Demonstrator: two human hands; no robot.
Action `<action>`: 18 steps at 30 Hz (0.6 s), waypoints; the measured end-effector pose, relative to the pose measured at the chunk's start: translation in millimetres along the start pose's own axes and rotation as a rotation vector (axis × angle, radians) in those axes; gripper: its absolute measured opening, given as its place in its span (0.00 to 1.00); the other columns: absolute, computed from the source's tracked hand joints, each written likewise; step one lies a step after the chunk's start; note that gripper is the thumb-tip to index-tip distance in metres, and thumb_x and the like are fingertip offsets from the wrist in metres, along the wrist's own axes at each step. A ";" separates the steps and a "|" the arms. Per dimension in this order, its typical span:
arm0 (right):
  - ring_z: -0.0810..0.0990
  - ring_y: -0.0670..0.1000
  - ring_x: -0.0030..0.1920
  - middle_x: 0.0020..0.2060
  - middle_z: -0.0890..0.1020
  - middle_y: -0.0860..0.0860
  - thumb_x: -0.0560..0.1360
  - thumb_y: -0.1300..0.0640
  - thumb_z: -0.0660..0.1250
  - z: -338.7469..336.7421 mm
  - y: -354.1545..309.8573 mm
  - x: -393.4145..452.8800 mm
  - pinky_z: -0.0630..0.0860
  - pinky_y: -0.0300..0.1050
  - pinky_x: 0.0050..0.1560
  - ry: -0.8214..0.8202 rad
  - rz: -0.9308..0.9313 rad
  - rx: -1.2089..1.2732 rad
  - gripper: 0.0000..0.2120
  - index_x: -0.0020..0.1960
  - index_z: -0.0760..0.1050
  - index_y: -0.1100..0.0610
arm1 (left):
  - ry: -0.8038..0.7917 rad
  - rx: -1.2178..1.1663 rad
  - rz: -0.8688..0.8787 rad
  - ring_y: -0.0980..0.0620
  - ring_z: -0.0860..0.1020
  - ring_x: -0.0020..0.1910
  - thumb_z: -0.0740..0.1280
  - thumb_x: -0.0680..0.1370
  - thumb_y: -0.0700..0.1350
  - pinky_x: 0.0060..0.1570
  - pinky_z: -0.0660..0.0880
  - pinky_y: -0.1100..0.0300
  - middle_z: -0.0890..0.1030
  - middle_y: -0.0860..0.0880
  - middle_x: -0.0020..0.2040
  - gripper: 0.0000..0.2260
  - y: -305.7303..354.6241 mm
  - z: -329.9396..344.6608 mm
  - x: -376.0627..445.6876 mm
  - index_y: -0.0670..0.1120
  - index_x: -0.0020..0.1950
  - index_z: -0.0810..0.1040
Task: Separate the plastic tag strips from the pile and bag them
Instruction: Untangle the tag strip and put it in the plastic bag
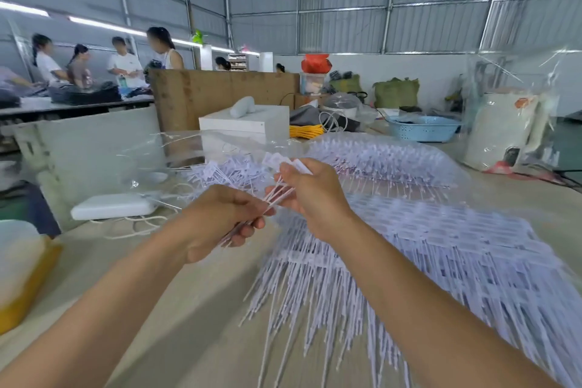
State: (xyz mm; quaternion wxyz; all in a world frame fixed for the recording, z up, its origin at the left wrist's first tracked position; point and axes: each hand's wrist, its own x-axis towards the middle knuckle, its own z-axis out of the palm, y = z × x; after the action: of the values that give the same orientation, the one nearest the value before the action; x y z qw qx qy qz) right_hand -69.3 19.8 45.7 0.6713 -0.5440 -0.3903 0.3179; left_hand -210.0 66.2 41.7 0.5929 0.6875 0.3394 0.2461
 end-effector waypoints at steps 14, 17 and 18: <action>0.79 0.49 0.30 0.46 0.81 0.57 0.75 0.68 0.65 7.6 30.3 28.3 0.79 0.40 0.31 -0.204 0.176 -0.211 0.09 0.55 0.74 0.62 | 0.454 0.278 -0.151 0.54 0.72 0.16 0.61 0.76 0.29 0.18 0.69 0.67 0.73 0.44 0.27 0.12 -4.8 -73.8 130.5 0.41 0.34 0.68; 0.79 0.48 0.28 0.37 0.83 0.53 0.75 0.68 0.65 -3.8 37.6 25.3 0.78 0.39 0.27 -0.250 0.187 -0.235 0.06 0.50 0.76 0.60 | 0.480 0.342 -0.160 0.46 0.79 0.35 0.61 0.77 0.31 0.40 0.79 0.59 0.72 0.46 0.34 0.09 -16.2 -64.1 162.7 0.38 0.38 0.69; 0.79 0.48 0.28 0.35 0.83 0.52 0.75 0.67 0.65 -8.4 39.5 23.6 0.76 0.38 0.26 -0.261 0.183 -0.247 0.05 0.48 0.77 0.60 | 0.505 0.445 -0.151 0.45 0.78 0.40 0.62 0.77 0.33 0.44 0.77 0.58 0.73 0.46 0.35 0.05 -20.6 -61.2 170.0 0.37 0.42 0.73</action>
State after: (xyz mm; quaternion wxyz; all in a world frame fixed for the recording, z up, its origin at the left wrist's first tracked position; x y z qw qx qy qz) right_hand -50.4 44.0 10.3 0.5114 -0.6095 -0.4589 0.3954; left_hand -148.8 236.2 21.4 0.3421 0.6905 0.5707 0.2838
